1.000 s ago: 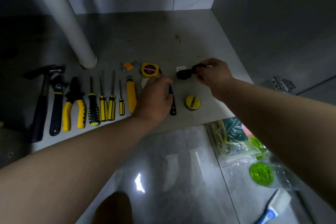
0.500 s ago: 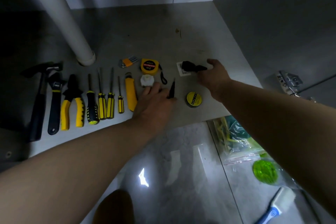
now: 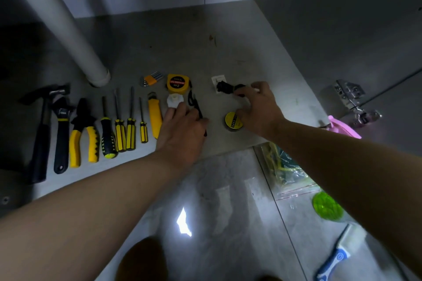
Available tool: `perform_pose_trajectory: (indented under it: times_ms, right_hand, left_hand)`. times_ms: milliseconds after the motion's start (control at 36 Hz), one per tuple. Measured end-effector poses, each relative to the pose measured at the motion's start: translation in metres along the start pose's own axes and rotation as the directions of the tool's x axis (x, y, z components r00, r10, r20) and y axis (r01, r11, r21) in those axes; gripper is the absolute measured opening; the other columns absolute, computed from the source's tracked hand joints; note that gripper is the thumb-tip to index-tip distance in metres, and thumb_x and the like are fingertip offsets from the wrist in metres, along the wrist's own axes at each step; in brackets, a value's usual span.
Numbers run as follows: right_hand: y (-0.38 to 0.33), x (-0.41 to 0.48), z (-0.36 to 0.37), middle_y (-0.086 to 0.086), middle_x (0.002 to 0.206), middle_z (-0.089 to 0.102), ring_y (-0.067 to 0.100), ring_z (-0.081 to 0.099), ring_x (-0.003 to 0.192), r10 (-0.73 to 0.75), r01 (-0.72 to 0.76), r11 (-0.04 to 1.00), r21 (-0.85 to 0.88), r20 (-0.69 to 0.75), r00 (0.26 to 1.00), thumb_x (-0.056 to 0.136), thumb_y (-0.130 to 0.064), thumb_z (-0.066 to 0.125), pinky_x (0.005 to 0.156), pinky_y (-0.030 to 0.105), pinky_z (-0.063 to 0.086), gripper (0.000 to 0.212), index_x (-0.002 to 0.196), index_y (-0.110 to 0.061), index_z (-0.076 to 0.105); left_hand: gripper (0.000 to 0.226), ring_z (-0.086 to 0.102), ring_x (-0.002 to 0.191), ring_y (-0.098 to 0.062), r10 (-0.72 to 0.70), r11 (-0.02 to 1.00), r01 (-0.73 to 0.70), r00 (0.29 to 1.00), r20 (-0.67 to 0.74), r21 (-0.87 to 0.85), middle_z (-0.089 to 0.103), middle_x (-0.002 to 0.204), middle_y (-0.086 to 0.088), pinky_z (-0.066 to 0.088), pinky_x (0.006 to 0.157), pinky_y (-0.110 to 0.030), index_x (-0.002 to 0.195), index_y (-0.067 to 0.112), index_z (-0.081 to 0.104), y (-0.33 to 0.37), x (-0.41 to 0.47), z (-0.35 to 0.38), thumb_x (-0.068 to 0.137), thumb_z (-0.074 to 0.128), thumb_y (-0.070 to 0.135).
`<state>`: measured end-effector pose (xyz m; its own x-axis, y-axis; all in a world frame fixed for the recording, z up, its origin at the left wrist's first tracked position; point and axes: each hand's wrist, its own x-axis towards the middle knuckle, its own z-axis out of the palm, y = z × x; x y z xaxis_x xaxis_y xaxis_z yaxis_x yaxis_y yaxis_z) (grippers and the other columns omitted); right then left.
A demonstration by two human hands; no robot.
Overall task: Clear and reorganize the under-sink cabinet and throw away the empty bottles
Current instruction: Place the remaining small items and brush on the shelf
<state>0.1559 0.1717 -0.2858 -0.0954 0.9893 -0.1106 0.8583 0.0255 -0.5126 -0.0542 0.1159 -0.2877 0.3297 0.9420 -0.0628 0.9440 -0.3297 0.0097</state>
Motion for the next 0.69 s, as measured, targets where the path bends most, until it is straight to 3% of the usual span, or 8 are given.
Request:
perform_pose_trajectory:
  times_ms: [83, 194, 389, 444, 500, 556, 639, 694]
  right_hand:
    - [-0.007, 0.010, 0.001, 0.012, 0.158, 0.022, 0.036, 0.025, 0.145, -0.030, 0.037, 0.993, -0.109, 0.065, 0.997, 0.085, -0.017, 0.065, 0.114, 0.043, 0.037, 0.049, 0.133, -0.023, 0.059]
    - [-0.013, 0.025, 0.001, 0.012, 0.159, 0.024, 0.039, 0.038, 0.138, 0.043, 0.003, 0.979, -0.202, 0.223, 0.974, 0.089, -0.011, 0.061, 0.112, 0.038, 0.039, 0.057, 0.144, -0.011, 0.049]
    - [-0.019, 0.041, -0.008, 0.012, 0.160, 0.026, 0.034, 0.033, 0.143, -0.052, 0.159, 0.929, -0.335, 0.306, 0.951, 0.089, -0.007, 0.057, 0.118, 0.038, 0.028, 0.065, 0.151, -0.010, 0.039]
    - [-0.019, 0.049, -0.006, 0.012, 0.157, 0.031, 0.031, 0.039, 0.139, -0.069, 0.176, 0.939, -0.294, 0.339, 0.938, 0.094, -0.004, 0.053, 0.111, 0.029, 0.038, 0.060, 0.152, -0.010, 0.037]
    - [-0.027, 0.053, -0.005, 0.010, 0.153, 0.037, 0.022, 0.041, 0.133, -0.101, 0.178, 0.954, -0.242, 0.298, 0.949, 0.104, -0.009, 0.041, 0.088, 0.009, 0.045, 0.047, 0.151, -0.012, 0.036]
    - [-0.032, 0.051, -0.002, 0.011, 0.154, 0.036, 0.024, 0.037, 0.138, -0.102, 0.146, 0.977, -0.157, 0.261, 0.960, 0.108, -0.014, 0.035, 0.080, 0.008, 0.047, 0.044, 0.152, -0.013, 0.034]
    - [-0.028, 0.051, 0.001, 0.017, 0.160, 0.026, 0.032, 0.027, 0.146, -0.111, 0.161, 0.979, -0.127, 0.334, 0.936, 0.100, -0.002, 0.047, 0.112, 0.025, 0.028, 0.052, 0.151, -0.005, 0.036]
    - [-0.025, 0.048, 0.001, 0.019, 0.161, 0.023, 0.036, 0.022, 0.148, -0.139, 0.201, 0.968, -0.149, 0.348, 0.927, 0.092, 0.006, 0.053, 0.119, 0.036, 0.019, 0.058, 0.148, 0.001, 0.038]
  left_hand:
    - [0.042, 0.039, 0.125, -0.029, -0.004, 1.000, 0.005, 0.999, -0.044, 0.025, 0.051, 0.128, -0.004, 0.029, 0.100, -0.041, 0.135, 0.025, 0.056, 0.005, 0.000, -0.002, 0.095, 0.053, 0.039]
    - [0.053, 0.039, 0.127, -0.027, 0.126, 0.990, -0.129, 0.990, -0.057, -0.058, 0.045, 0.136, -0.003, 0.033, 0.101, -0.039, 0.145, 0.031, 0.047, 0.015, 0.005, -0.004, 0.092, 0.053, 0.033]
    - [0.072, 0.029, 0.146, -0.022, 0.284, 0.956, -0.281, 0.958, 0.028, -0.090, 0.028, 0.162, 0.000, 0.025, 0.116, -0.040, 0.159, 0.029, 0.023, 0.030, 0.015, 0.005, 0.094, 0.054, 0.030]
    - [0.073, 0.029, 0.146, -0.023, 0.270, 0.961, -0.268, 0.962, 0.031, -0.063, 0.028, 0.162, -0.001, 0.025, 0.116, -0.040, 0.159, 0.026, 0.024, 0.033, 0.018, 0.006, 0.093, 0.054, 0.031]
    - [0.074, 0.031, 0.145, -0.024, 0.251, 0.967, -0.250, 0.968, 0.027, -0.042, 0.029, 0.161, -0.003, 0.026, 0.116, -0.041, 0.158, 0.025, 0.024, 0.034, 0.020, 0.007, 0.092, 0.055, 0.032]
    - [0.075, 0.031, 0.144, -0.025, 0.224, 0.974, -0.223, 0.974, 0.027, -0.029, 0.028, 0.161, -0.003, 0.025, 0.116, -0.041, 0.159, 0.024, 0.022, 0.033, 0.020, 0.009, 0.092, 0.054, 0.034]
    - [0.077, 0.031, 0.144, -0.026, 0.178, 0.984, -0.178, 0.984, 0.028, -0.008, 0.029, 0.159, -0.003, 0.023, 0.116, -0.041, 0.159, 0.025, 0.021, 0.031, 0.019, 0.011, 0.091, 0.054, 0.037]
    - [0.076, 0.032, 0.143, -0.027, 0.144, 0.990, -0.144, 0.989, 0.026, 0.003, 0.031, 0.157, -0.004, 0.023, 0.116, -0.042, 0.159, 0.024, 0.024, 0.029, 0.017, 0.010, 0.090, 0.054, 0.036]
